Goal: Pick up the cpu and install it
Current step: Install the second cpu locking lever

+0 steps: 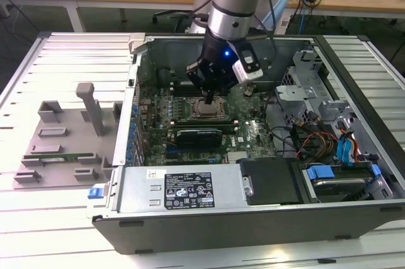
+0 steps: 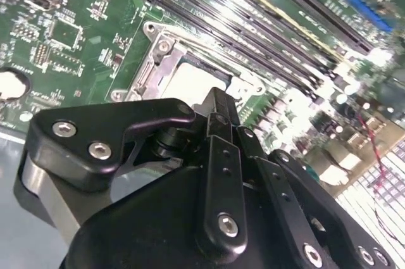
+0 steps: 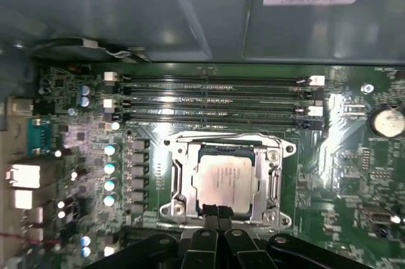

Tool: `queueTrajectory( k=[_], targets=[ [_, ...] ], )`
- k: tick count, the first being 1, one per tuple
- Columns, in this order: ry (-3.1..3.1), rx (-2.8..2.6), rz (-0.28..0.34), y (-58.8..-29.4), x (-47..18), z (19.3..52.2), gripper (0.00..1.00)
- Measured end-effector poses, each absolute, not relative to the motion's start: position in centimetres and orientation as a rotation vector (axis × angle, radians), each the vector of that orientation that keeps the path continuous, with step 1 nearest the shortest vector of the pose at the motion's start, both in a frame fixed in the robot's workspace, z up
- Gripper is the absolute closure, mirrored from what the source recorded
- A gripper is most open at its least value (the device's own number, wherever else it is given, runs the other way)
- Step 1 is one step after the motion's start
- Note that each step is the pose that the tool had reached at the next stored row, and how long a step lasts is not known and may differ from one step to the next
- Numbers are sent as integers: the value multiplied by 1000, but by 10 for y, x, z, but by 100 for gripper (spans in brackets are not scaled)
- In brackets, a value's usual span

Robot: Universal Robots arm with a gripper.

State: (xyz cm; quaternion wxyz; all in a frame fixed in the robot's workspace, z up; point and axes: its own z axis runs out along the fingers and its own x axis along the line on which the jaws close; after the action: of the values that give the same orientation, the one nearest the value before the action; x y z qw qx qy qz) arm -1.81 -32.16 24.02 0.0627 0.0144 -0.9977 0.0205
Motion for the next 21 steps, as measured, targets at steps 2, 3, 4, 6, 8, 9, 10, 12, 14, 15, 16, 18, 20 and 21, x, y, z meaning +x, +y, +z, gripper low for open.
queueTrajectory(
  k=[2,3,4,6,8,9,10,12,14,15,16,18,20,21],
  targets=[
    [-3015,44,62,-321,-18,249,89],
    [-3015,43,62,-321,-18,253,89],
    [-3015,44,62,-321,-18,257,89],
    [-3015,44,62,-321,-18,264,89],
    [-3015,43,62,-321,-18,264,89],
    [-3015,44,62,-321,-18,264,89],
    [-3015,44,62,-321,-18,264,89],
    [-3024,43,63,-321,-18,264,89],
    [-3069,42,67,-321,-18,264,89],
    [-3083,42,68,-321,-18,264,89],
    [-3097,42,69,-321,-19,264,89],
    [-3113,41,69,-321,-19,264,89],
    [-3118,42,69,-321,-19,264,89],
    [-3118,42,69,-321,-19,264,89]
  ],
)
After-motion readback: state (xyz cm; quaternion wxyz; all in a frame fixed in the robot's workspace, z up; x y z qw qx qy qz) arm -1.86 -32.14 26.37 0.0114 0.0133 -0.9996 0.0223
